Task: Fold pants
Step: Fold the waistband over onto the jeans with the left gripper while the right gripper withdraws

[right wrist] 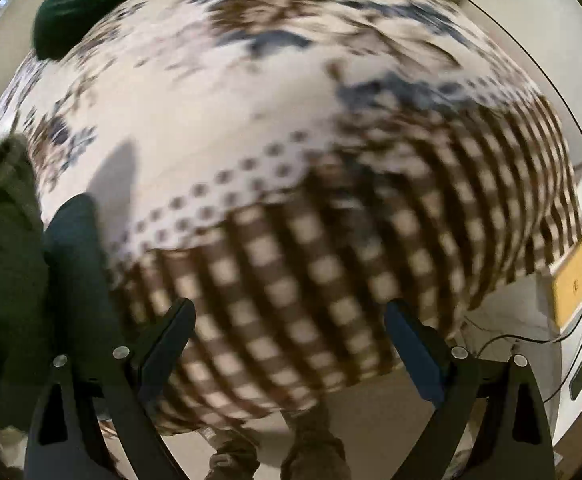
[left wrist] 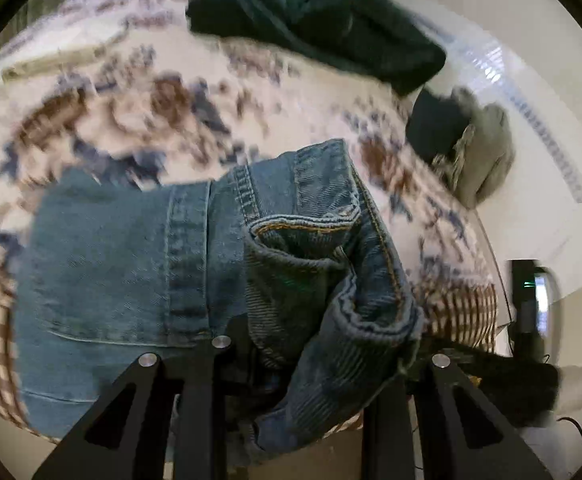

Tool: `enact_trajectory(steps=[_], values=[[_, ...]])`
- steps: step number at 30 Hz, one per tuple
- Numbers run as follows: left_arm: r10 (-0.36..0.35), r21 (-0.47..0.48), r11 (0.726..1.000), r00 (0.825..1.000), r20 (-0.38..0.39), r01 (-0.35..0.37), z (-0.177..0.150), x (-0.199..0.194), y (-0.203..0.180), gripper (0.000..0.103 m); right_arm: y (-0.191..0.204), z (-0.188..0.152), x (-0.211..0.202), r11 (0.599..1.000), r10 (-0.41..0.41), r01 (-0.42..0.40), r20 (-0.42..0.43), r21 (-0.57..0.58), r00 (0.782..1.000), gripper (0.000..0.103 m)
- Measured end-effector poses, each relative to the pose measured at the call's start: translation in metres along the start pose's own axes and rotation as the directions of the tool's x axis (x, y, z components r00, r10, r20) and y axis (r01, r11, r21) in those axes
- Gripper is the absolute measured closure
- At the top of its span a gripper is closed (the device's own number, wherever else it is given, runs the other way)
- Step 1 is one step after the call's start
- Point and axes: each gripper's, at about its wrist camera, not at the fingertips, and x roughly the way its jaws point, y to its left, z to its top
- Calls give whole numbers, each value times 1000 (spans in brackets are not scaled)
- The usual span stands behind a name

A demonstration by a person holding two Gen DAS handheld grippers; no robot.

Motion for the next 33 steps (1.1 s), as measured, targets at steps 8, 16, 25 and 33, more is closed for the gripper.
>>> enact_trajectory(steps=[8, 16, 25, 33], values=[[61, -17, 998, 992, -111, -64, -9, 42, -6, 80, -36, 11, 7, 995, 89, -88, -20, 55, 996, 6], [114, -32, 992, 960, -255, -126, 11, 32, -10, 69, -33, 32, -2, 888, 458, -452, -74, 88, 886, 6], [116, -39, 990, 932, -343, -138, 12, 5, 23, 31, 22, 38, 33, 750, 662, -638, -205, 177, 721, 6], [197, 91, 980, 908, -369, -176, -8, 2, 18, 31, 43, 33, 45, 766, 643, -620, -228, 171, 731, 6]])
